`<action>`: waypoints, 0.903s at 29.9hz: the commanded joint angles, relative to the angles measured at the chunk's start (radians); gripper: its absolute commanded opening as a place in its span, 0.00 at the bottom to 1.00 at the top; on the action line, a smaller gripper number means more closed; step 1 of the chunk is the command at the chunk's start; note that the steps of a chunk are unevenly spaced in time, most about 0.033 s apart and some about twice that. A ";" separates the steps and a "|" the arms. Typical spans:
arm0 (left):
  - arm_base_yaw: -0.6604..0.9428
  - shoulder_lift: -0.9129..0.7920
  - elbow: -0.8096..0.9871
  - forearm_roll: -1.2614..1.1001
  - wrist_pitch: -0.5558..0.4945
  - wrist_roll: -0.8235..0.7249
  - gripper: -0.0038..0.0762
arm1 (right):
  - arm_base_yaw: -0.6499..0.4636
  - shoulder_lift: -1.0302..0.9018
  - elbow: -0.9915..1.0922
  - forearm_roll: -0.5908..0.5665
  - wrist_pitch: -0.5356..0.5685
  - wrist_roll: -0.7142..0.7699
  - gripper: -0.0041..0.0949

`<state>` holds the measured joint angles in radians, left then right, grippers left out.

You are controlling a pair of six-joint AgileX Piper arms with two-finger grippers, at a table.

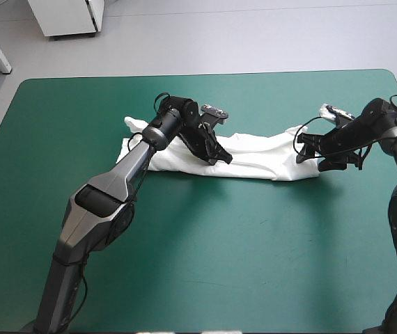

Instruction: Fold the cloth

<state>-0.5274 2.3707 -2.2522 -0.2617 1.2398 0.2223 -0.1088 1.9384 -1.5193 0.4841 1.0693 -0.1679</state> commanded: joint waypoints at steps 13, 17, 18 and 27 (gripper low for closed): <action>-0.009 -0.039 -0.017 -0.065 0.045 -0.007 0.02 | -0.006 0.005 -0.016 0.027 -0.028 -0.022 0.64; -0.009 -0.039 -0.017 -0.069 0.043 -0.007 0.02 | -0.004 0.009 -0.016 0.028 -0.017 -0.029 0.49; -0.009 -0.039 -0.017 -0.069 0.043 -0.007 0.02 | -0.004 0.009 -0.016 0.028 -0.015 -0.032 0.44; -0.009 -0.039 -0.017 -0.069 0.043 -0.007 0.02 | -0.004 0.007 -0.018 0.042 -0.005 -0.050 0.03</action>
<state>-0.5269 2.3738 -2.2529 -0.2846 1.2324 0.2213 -0.1118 1.9911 -1.5168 0.5077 1.0497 -0.2052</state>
